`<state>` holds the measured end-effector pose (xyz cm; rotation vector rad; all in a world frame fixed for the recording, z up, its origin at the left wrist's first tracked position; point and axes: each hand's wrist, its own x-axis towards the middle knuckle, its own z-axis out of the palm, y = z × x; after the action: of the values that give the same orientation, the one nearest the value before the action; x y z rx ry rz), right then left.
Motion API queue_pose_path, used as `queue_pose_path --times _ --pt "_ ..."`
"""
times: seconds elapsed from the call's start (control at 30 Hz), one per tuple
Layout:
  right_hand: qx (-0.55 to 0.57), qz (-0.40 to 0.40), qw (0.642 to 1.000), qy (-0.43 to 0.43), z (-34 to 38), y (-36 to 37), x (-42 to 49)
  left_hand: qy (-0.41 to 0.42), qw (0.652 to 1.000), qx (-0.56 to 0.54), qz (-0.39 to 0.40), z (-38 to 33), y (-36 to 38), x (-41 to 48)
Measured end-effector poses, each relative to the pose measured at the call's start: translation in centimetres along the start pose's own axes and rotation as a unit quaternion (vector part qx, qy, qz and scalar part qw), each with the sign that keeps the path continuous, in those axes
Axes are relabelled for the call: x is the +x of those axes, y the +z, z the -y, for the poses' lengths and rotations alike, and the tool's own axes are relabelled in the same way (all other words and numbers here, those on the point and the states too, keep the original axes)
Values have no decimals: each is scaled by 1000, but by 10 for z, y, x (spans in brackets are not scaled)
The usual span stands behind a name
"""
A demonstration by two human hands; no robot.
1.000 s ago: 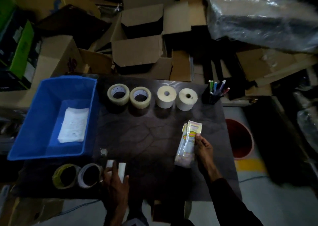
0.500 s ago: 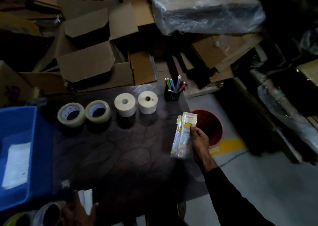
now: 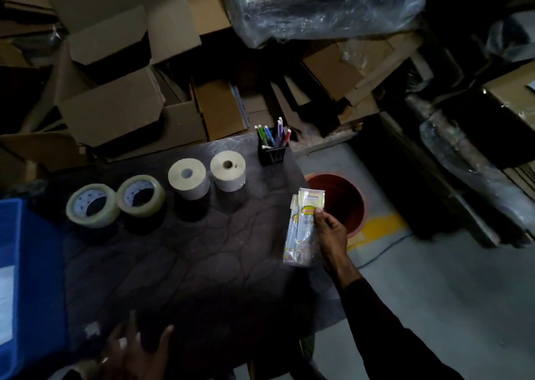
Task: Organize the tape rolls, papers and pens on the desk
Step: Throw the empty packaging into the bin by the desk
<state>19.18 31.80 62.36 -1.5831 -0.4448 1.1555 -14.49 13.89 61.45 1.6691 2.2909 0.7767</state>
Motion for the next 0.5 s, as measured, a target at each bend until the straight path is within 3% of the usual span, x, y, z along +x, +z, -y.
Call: queue_pose_path --times 0.07,0.1,0.17,0.3,0.43,0.5 --pt "1 4 1000 1 0 0 0 -58 998 8 -7 -32 -2 27" --pt "6 8 1000 3 0 -1 1 -92 995 -27 28 -57 7 35" --pt "18 12 1000 9 0 -2 1 -74 983 -141 95 -90 33 48" --pt "32 12 999 5 3 -4 4 -78 893 -375 234 -179 73 81" --pt "34 7 999 -6 11 -11 14 -72 823 -458 328 -245 104 101" --pt "36 2 999 -15 15 -16 22 -56 816 -464 340 -258 119 106"
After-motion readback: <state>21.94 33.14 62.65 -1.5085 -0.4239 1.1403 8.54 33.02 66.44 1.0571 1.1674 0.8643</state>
